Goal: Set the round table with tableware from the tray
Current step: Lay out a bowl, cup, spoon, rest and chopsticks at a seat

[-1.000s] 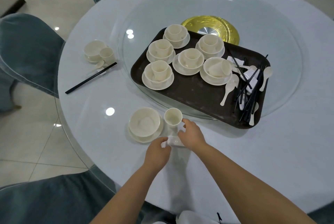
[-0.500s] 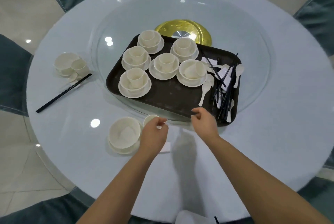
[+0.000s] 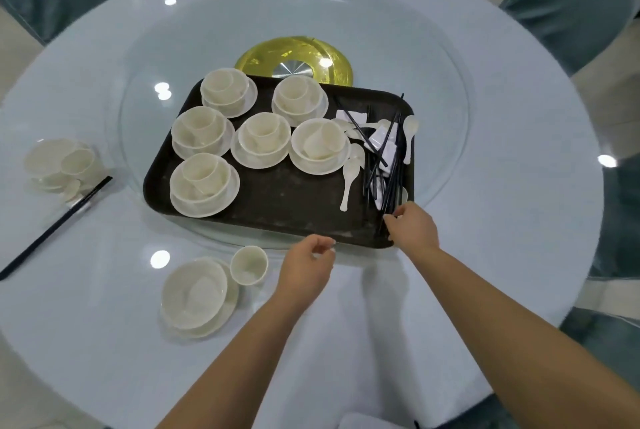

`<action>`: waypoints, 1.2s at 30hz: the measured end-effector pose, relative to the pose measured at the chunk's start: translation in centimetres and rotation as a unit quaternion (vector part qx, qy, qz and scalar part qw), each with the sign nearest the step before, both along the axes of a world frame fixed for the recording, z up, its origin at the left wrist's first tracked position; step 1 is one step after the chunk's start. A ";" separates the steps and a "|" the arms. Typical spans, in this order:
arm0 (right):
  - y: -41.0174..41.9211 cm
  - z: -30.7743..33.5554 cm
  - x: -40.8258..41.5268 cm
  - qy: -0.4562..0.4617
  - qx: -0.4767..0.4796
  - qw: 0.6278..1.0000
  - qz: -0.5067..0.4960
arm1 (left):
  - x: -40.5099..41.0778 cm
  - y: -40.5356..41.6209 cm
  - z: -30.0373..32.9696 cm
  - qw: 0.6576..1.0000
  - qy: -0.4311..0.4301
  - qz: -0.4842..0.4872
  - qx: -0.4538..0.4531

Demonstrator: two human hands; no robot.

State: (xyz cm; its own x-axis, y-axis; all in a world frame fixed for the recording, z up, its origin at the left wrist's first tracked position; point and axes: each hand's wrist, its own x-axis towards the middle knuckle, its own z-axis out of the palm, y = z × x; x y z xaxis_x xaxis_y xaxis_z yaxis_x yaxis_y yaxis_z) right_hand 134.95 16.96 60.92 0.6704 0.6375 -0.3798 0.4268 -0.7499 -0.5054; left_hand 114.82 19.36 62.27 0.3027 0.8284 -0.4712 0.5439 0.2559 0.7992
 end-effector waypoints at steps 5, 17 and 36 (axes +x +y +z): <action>1.7 0.3 -0.4 -0.051 -0.048 0.997 0.027 | -0.3 -0.1 -0.8 1.000 0.016 -0.017 0.000; 2.1 0.2 -1.3 -0.028 -0.083 0.996 0.017 | -1.5 -0.2 -1.4 0.999 0.036 -0.007 -0.020; -2.5 2.1 -5.8 0.424 0.039 0.898 -0.108 | -2.4 -1.6 0.3 0.994 -0.034 0.036 -0.096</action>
